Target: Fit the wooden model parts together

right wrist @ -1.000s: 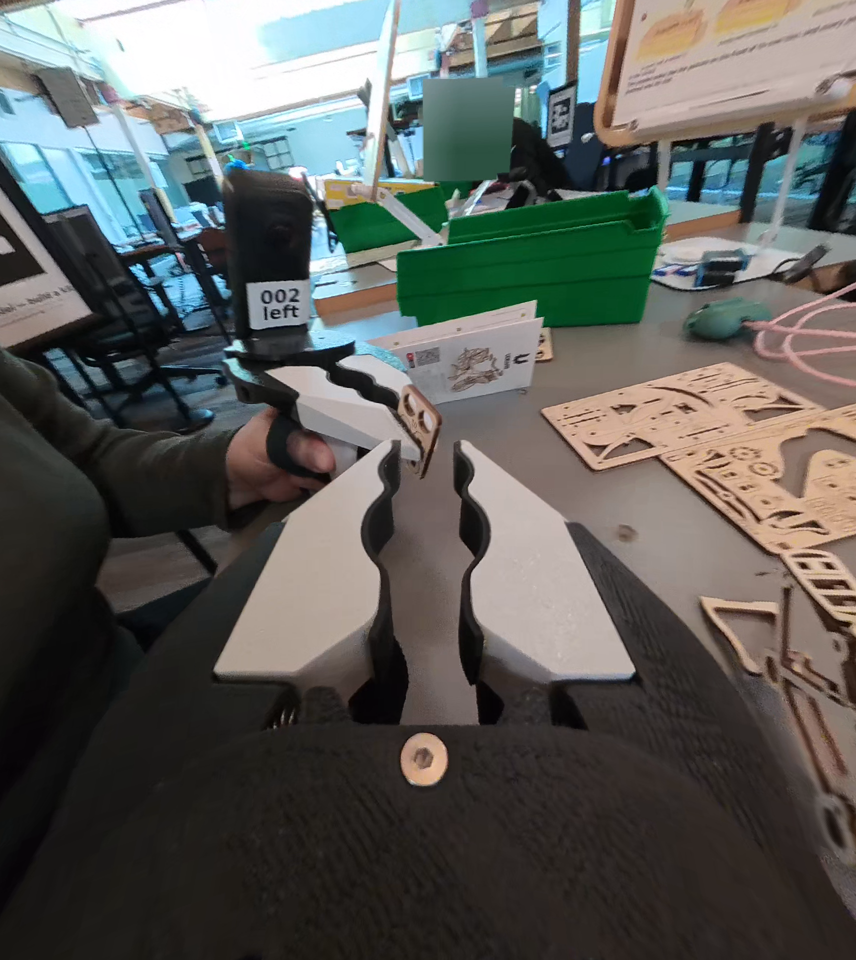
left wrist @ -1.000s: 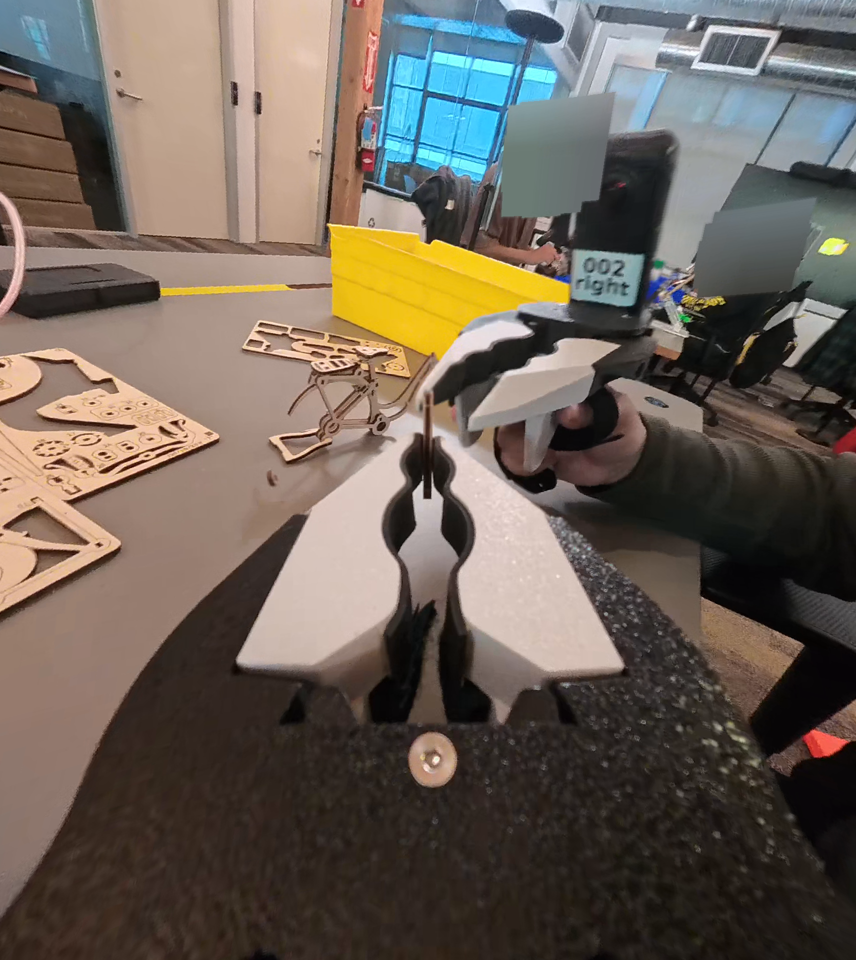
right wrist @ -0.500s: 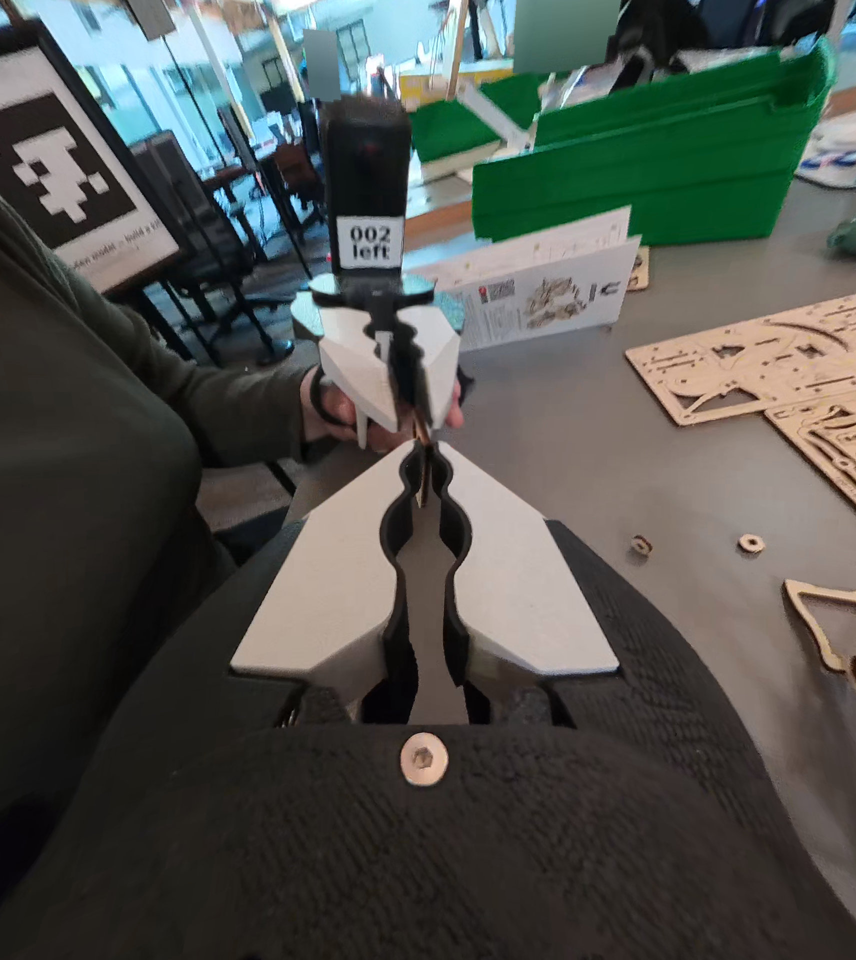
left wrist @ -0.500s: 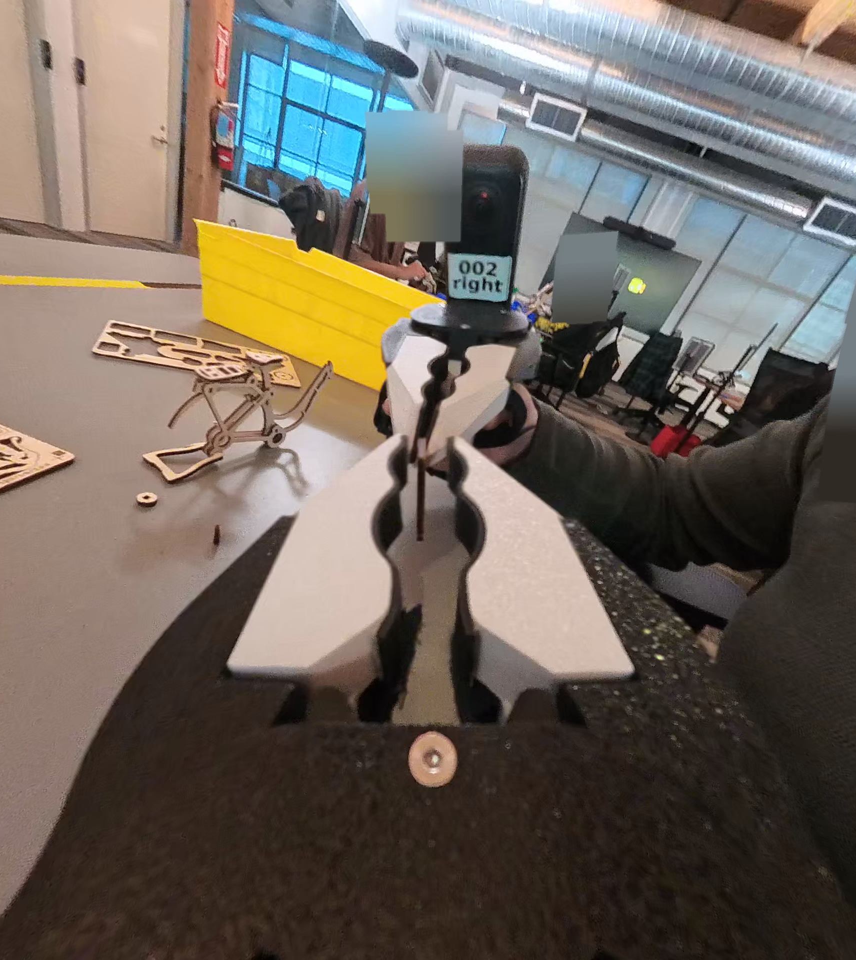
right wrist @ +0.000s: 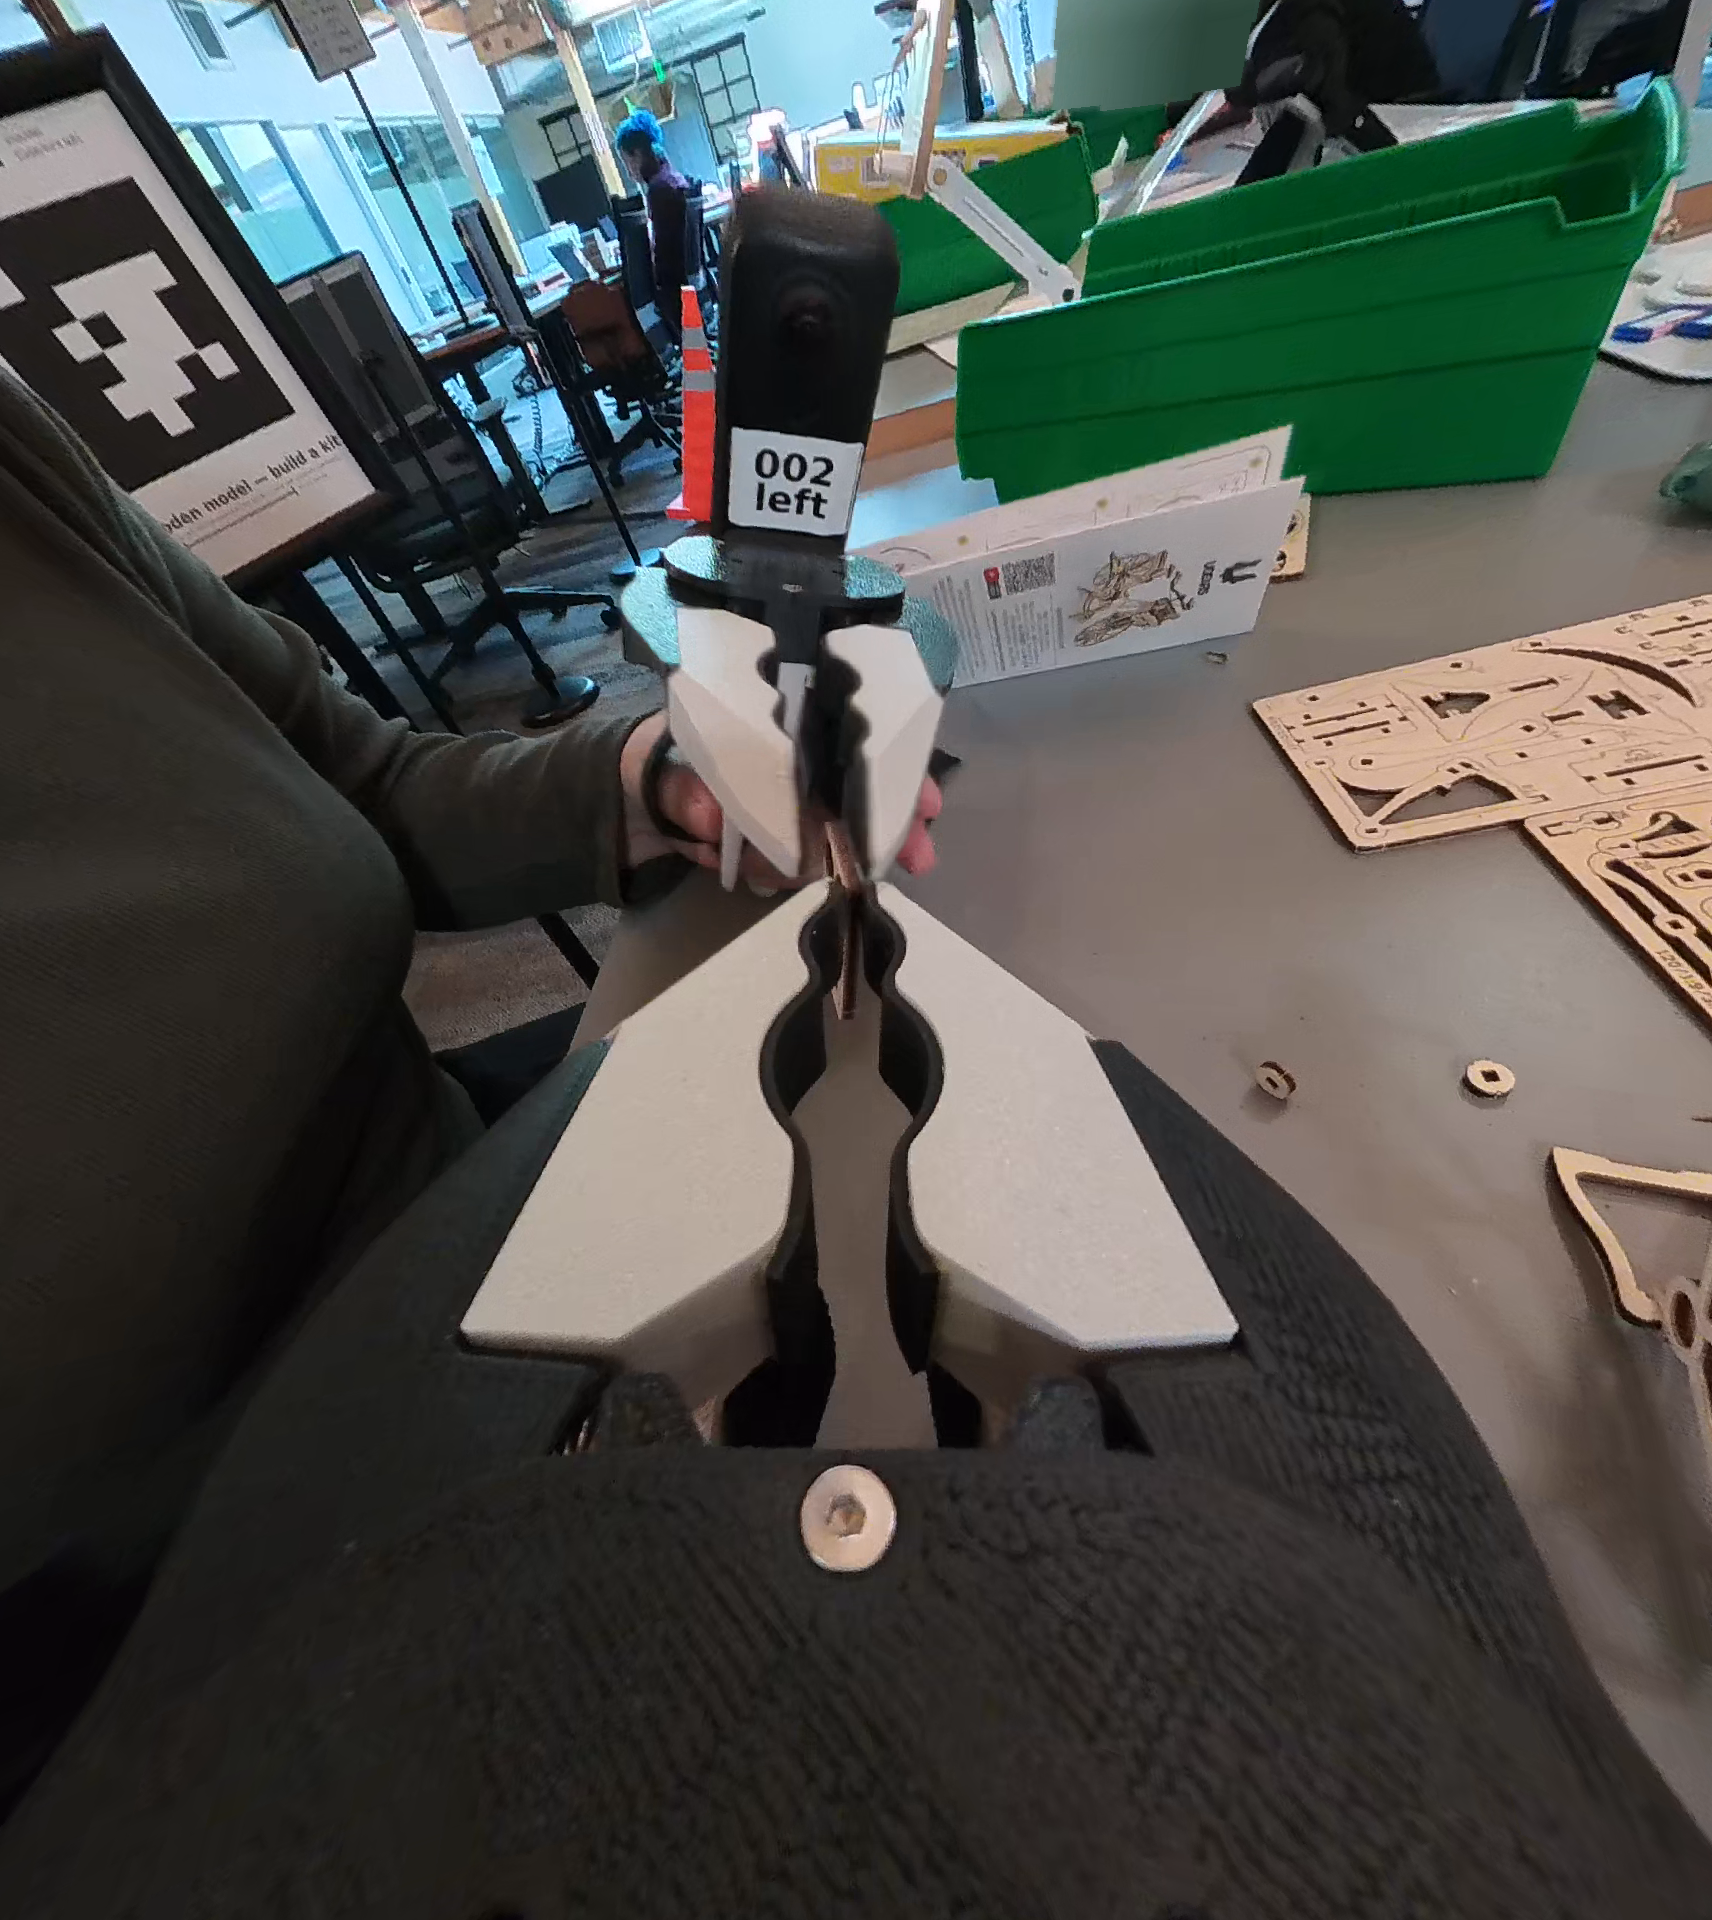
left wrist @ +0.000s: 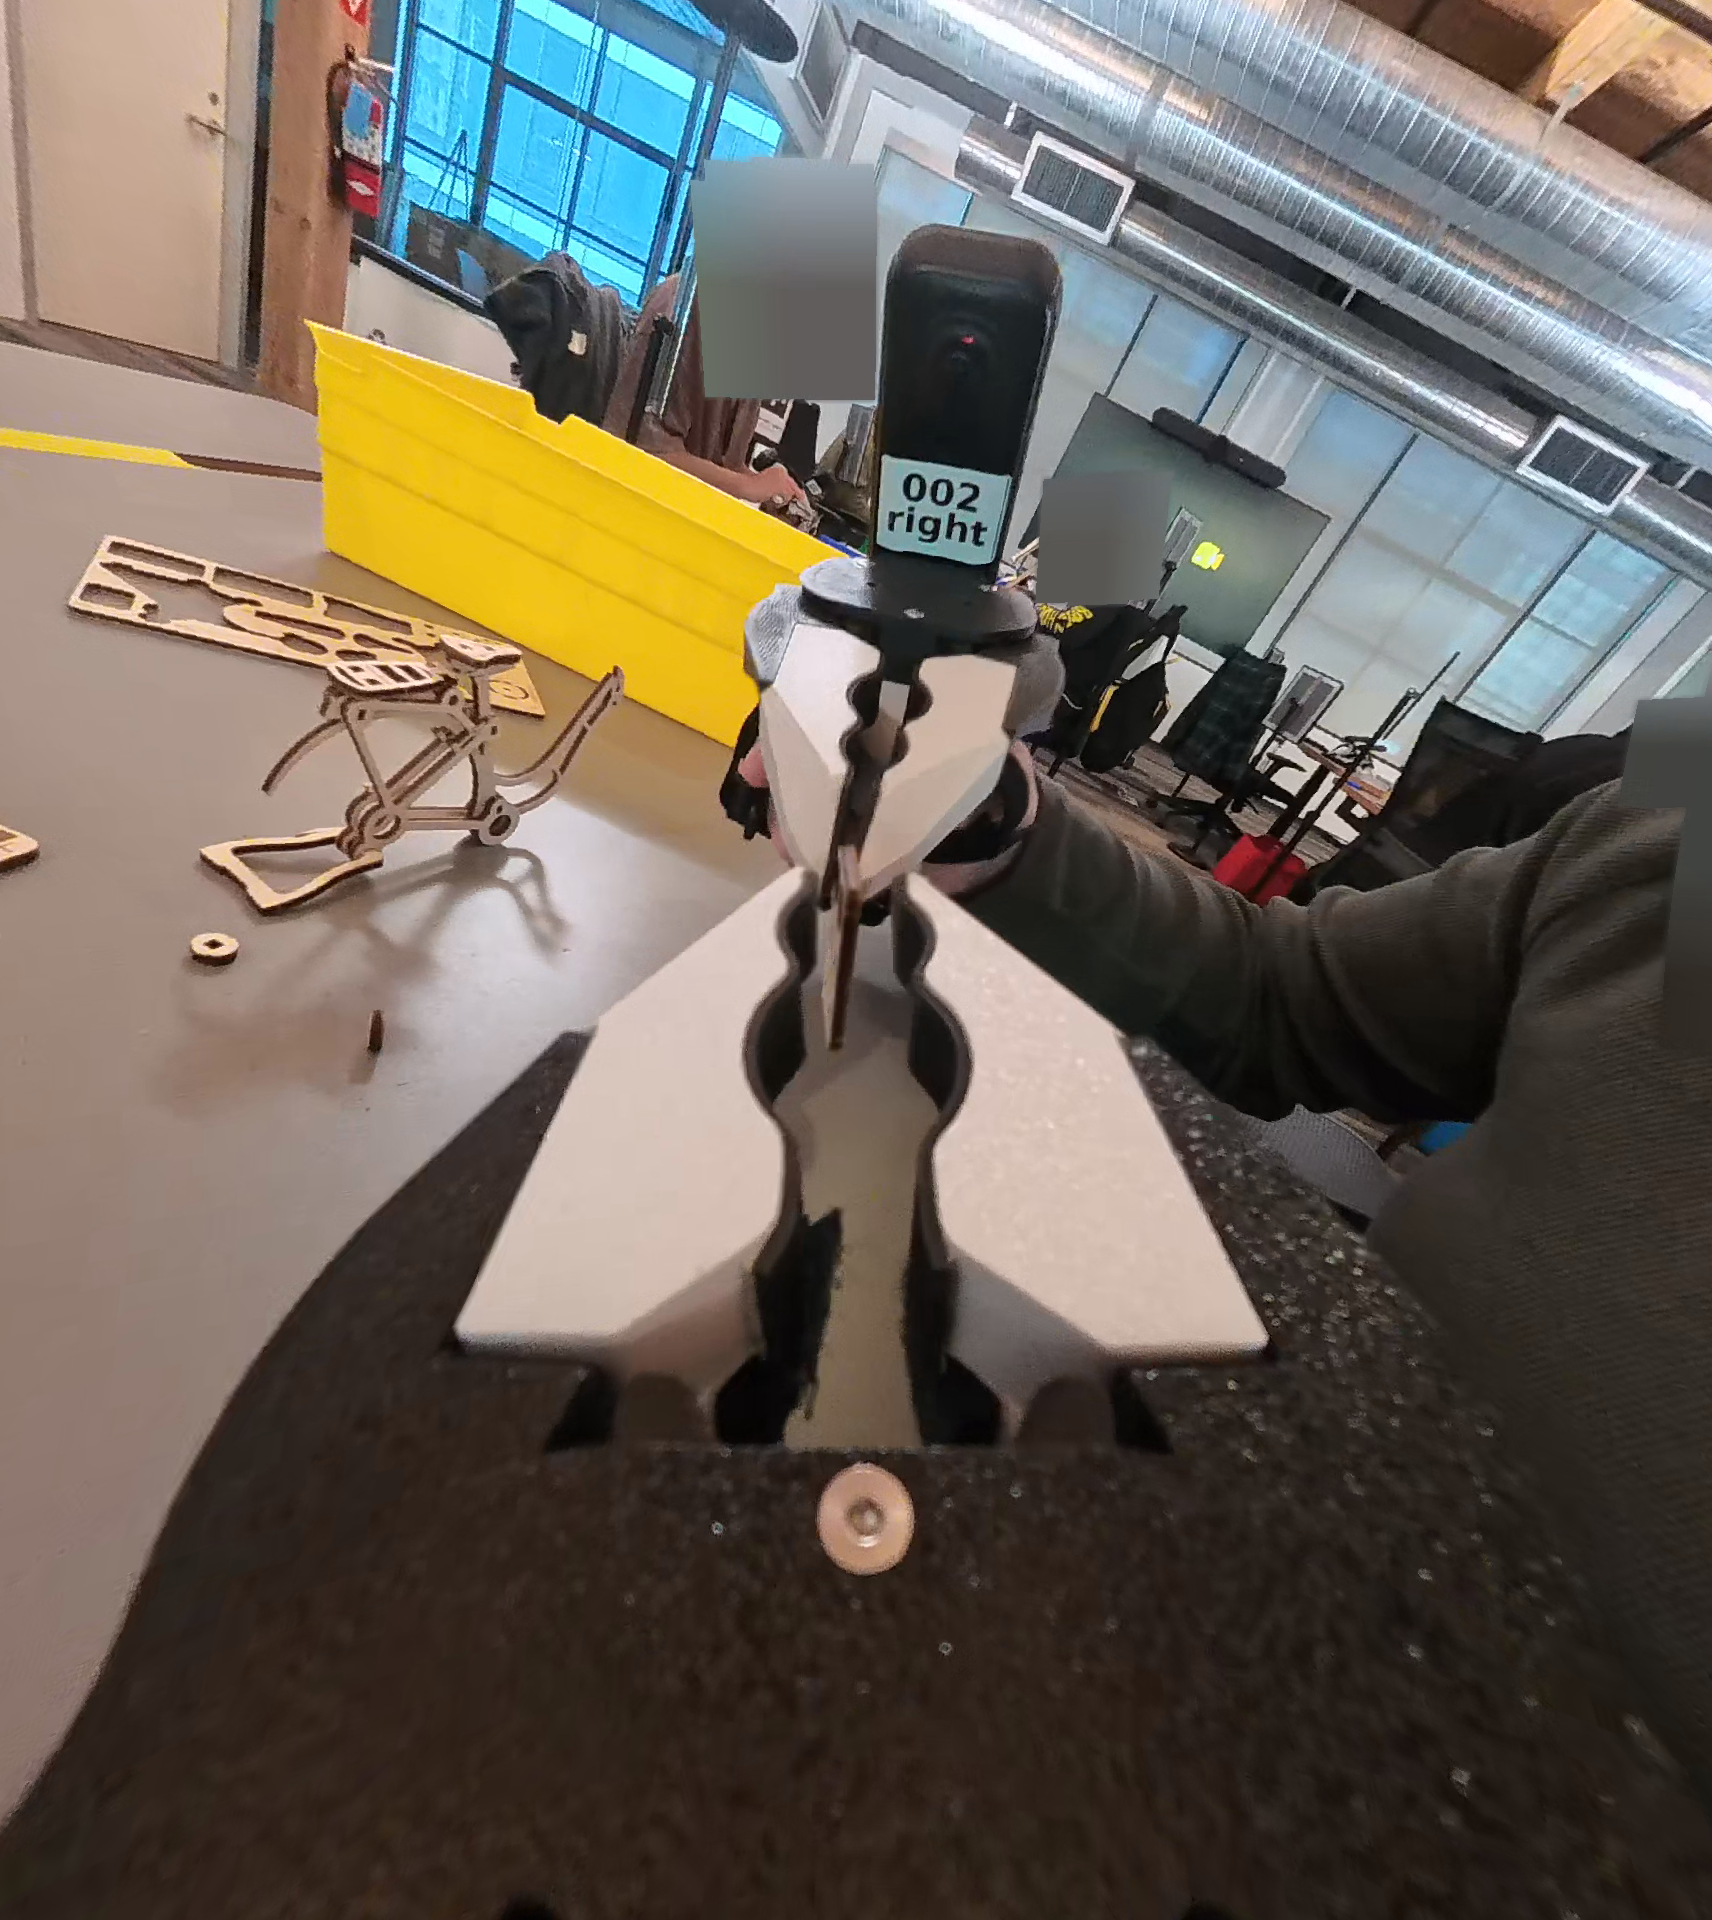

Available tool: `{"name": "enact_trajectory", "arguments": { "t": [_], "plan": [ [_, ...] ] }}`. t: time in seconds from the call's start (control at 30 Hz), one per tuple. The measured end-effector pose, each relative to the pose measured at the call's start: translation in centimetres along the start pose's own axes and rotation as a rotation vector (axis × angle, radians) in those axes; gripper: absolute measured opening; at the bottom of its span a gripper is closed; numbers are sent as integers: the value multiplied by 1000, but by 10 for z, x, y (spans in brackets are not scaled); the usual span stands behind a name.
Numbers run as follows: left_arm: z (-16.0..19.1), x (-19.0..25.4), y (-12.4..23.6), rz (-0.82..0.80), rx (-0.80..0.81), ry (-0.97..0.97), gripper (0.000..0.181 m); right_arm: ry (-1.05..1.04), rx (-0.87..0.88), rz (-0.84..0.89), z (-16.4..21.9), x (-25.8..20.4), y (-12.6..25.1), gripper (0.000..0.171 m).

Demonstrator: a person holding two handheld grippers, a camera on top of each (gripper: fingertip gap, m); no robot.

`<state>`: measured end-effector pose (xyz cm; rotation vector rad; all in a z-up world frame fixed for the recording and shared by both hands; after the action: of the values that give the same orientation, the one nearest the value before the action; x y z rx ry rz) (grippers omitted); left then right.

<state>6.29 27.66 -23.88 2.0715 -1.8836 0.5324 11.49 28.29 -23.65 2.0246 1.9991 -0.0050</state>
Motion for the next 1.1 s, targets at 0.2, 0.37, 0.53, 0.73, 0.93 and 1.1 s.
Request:
{"name": "enact_trajectory", "arguments": {
  "t": [0.2, 0.37, 0.53, 0.73, 0.93, 1.1],
  "plan": [
    [-2, -1, 2, -55, 20, -57, 0, 7, 46, 34, -4, 3, 0, 12],
    [-5, -6, 5, -101, 52, -63, 0, -31, 29, 56, 0, 9, -1, 8],
    [-6, -7, 5, -102, 61, -54, 0, -24, 20, 40, 2, 6, -4, 4],
    [-8, -6, 6, -68, 75, -23, 1, -31, 36, 33, -1, 5, -4, 1],
    [2, -4, -2, -4, -23, 45, 2, -40, 69, -1, -5, 1, 0, 1],
    [2, -2, 0, -48, -12, -26, 0, -18, 77, 24, -7, 1, -1, 2]
  ]
}}
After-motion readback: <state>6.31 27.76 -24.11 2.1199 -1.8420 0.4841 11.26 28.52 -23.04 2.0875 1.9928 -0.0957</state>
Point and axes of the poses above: each gripper's, where its closed fingertips meet, y back along the fingers, z out of its underside, x = y × z across the jaws, the point moved 3 cm from there along y, back along the fingers, and after that the axes turned 3 degrees about y, right-handed, at the moved point
